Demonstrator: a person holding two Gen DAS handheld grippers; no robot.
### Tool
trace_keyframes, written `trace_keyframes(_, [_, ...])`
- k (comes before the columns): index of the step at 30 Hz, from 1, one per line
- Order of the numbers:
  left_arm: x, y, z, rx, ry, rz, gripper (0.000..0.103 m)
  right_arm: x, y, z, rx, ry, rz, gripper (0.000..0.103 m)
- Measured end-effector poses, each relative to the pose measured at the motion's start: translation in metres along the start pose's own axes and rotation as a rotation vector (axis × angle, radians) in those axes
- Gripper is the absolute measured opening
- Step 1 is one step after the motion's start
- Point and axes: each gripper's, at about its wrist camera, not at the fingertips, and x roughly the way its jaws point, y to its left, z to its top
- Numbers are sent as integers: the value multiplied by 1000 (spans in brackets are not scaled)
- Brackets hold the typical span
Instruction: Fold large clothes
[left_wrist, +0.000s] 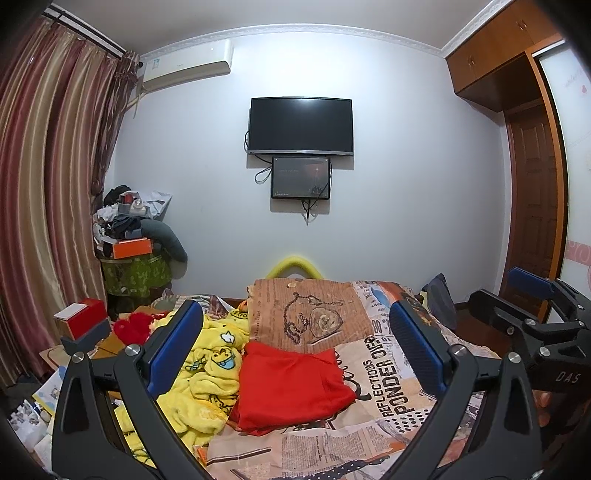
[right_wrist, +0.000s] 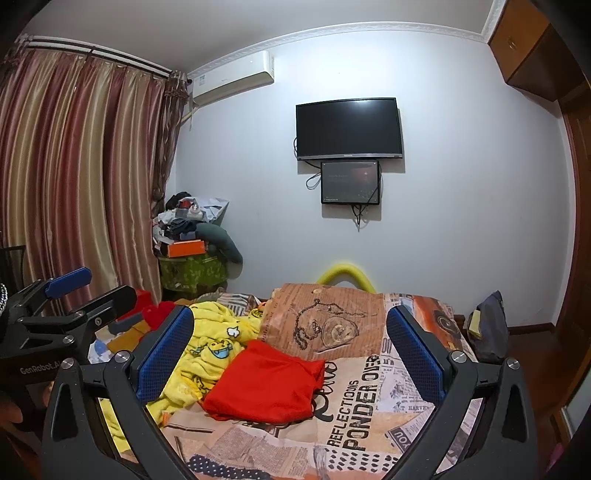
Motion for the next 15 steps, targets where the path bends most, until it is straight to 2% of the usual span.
trace_keyframes(15, [6, 5, 0, -22, 21, -28, 102, 0, -3, -2, 11, 9, 0, 103])
